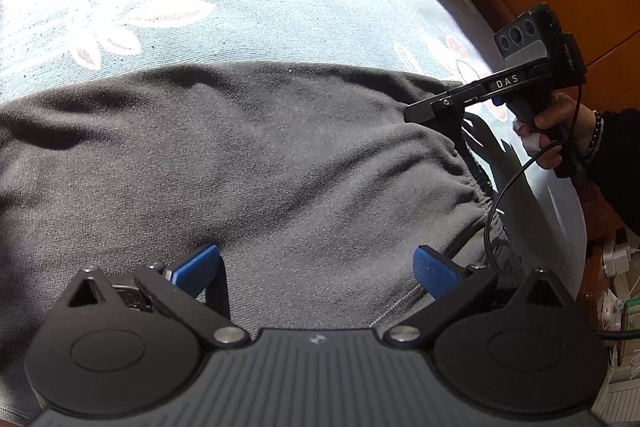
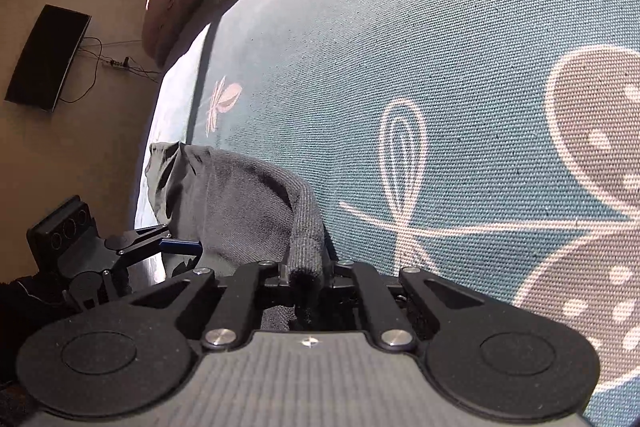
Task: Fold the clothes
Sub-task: 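Close the left gripper on the waistband beside the right gripper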
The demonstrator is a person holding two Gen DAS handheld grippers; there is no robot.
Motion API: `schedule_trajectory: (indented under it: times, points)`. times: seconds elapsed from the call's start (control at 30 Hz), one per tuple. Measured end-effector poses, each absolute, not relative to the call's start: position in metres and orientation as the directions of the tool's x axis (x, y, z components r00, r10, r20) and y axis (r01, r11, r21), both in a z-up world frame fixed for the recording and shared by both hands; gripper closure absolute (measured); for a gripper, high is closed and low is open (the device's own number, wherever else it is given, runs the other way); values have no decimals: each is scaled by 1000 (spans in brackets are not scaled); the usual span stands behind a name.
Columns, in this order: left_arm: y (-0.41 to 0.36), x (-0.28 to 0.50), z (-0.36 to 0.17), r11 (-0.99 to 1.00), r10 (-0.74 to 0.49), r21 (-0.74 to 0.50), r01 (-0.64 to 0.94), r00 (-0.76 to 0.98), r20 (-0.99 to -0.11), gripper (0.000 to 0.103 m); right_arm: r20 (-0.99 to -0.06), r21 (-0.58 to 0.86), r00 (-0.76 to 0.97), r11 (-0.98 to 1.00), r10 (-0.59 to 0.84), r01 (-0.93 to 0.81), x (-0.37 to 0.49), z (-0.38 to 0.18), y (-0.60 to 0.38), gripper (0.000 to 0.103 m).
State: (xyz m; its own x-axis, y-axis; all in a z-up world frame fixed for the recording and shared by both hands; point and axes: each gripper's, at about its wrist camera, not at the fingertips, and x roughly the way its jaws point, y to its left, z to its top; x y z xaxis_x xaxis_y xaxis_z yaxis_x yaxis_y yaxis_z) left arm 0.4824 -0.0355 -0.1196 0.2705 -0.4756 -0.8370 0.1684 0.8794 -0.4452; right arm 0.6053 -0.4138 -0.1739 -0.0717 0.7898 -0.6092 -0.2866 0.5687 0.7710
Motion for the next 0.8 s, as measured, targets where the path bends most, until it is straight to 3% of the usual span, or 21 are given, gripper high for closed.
schedule_trajectory:
  times: [0.13,0.27,0.43,0.53,0.8]
  points:
    - [-39,499,-111,897,-435,-397,194,228,-871,4,-659,723,-47,615,751,-313,600,-166,-404,97]
    - [-53,519,-96,908,-306,-199,369,260,-916,7,-694,680,-20,646,720,-348,594,-160,-397,97]
    - [-70,541,-99,844,-163,17,535,288,-943,33,-751,588,17,680,660,-437,583,-147,-380,96]
    - [-69,547,-100,824,-138,62,564,305,-942,33,-784,522,42,693,620,-498,573,-135,-368,94]
    - [-67,560,-103,777,-101,127,617,320,-942,32,-742,507,33,593,670,-626,547,-92,-354,94]
